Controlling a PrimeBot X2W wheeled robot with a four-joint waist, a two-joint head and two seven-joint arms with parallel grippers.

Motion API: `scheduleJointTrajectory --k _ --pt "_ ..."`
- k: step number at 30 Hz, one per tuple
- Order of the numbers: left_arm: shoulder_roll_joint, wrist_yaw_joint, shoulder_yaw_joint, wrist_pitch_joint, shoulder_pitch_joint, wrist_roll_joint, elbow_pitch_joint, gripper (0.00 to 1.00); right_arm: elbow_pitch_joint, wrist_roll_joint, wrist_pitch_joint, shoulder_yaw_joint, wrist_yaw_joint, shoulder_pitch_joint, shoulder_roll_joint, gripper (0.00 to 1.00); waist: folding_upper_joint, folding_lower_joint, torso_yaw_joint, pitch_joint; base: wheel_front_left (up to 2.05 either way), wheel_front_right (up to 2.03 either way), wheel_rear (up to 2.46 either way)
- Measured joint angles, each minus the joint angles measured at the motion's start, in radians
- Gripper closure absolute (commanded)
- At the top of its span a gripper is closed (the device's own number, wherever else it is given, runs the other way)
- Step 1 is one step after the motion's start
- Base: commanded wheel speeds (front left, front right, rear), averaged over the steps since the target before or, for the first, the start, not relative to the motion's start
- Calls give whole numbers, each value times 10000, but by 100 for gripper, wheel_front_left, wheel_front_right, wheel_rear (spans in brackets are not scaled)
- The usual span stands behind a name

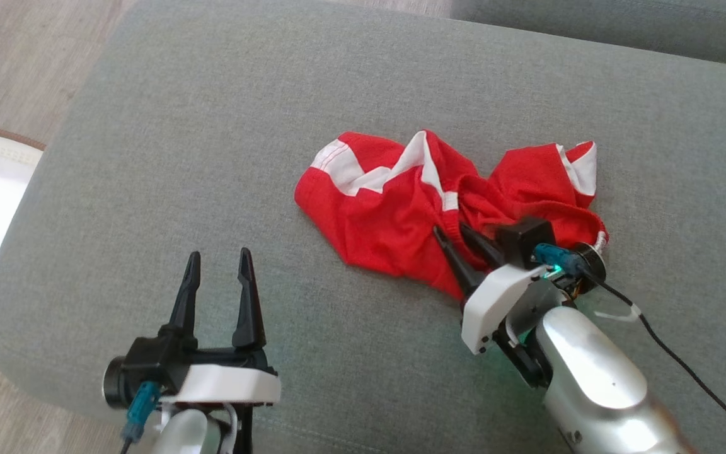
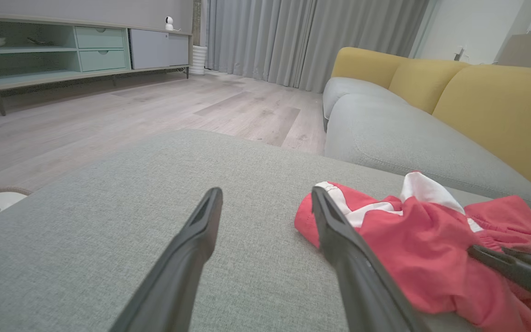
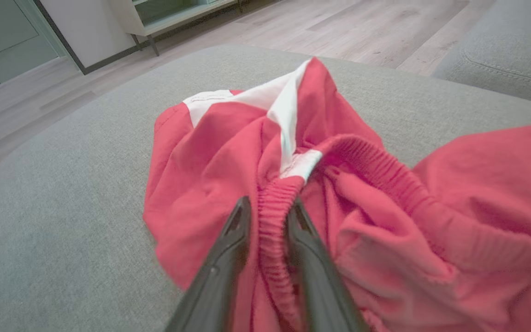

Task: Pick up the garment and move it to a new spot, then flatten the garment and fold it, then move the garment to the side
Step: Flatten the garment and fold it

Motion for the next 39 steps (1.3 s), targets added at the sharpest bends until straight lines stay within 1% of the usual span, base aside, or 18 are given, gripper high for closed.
scheduleJointTrajectory --k 1,3,5,6,8,13,15,18,21,26,29,38,39 --pt "-6 0 2 0 6 19 -2 0 8 73 -77 -6 0 1 -2 67 0 0 -7 -7 0 0 0" --pt "-12 0 8 0 31 84 -10 0 12 326 -153 -4 0 1 -2 67 0 0 -50 -28 0 0 0" --pt "-15 0 12 0 89 84 -27 0 8 518 -194 29 0 1 -4 74 0 0 -117 -53 0 0 0" --pt "-17 0 12 0 134 84 -29 0 -2 585 -198 67 0 2 -10 81 0 0 -154 -65 0 0 0" --pt "-19 -2 10 0 201 88 -27 0 -67 683 -320 119 0 7 -12 100 0 0 -225 -86 0 0 0" --pt "-23 -6 8 0 201 186 -27 0 -372 679 -734 46 0 16 -12 100 0 0 -379 -172 0 0 0" --pt "-23 -15 8 0 203 188 -27 0 -568 571 -876 -173 0 64 -12 100 0 0 -451 -253 0 0 0" --pt "-23 -15 6 0 225 261 -27 0 -1032 81 -1053 -819 0 348 -12 100 0 -1 -577 -394 0 0 0" --pt "-19 -17 8 0 371 261 -29 0 -1574 -267 -1041 -1503 0 1164 -35 100 0 -1 -715 -514 0 0 0" --pt "4 -19 13 0 612 291 -27 0 -2589 -541 -451 -2255 0 3027 -161 100 0 -1 -968 -606 0 0 0" --pt "25 -23 23 0 610 301 -36 0 -3103 -550 -58 -2429 0 3778 -284 100 0 -1 -1132 -599 0 0 0" --pt "27 -25 -2 0 603 347 -35 0 -3904 -579 502 -3210 0 4147 -928 100 0 -1 -1493 -587 0 0 0" --pt "27 -25 -4 0 603 347 -31 0 -3977 -577 500 -3262 0 4155 -926 81 0 -1 -1519 -599 0 0 0"
